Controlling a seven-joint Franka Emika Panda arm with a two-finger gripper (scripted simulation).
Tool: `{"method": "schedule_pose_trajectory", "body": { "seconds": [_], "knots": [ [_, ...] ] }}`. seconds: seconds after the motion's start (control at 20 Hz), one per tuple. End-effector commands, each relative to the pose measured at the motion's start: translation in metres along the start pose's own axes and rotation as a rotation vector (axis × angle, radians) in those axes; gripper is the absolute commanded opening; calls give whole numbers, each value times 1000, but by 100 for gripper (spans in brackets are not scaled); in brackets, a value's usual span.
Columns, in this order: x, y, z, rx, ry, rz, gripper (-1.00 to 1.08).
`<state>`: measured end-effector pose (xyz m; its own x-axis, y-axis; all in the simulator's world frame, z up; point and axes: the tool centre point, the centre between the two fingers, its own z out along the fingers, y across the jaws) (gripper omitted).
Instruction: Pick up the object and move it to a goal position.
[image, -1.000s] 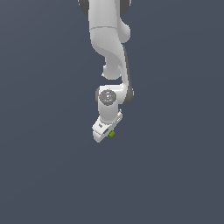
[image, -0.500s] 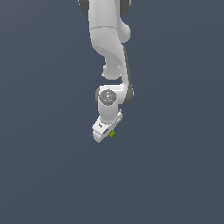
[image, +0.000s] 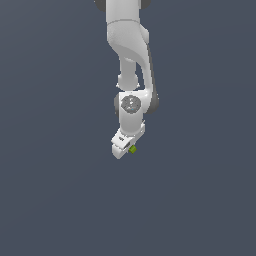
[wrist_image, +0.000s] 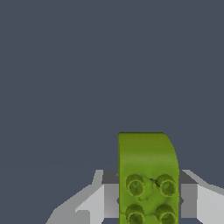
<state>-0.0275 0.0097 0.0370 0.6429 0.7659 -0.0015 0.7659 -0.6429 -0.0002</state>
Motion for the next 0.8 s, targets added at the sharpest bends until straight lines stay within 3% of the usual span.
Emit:
{"method": "schedule_pose_trajectory", "body": {
  "seconds": [0.0,0.75],
  "knots": [
    [9,-12,-13,-1,1,-1,-100],
    [85,-126,-135,-2,-1,-2,-100]
  ]
}}
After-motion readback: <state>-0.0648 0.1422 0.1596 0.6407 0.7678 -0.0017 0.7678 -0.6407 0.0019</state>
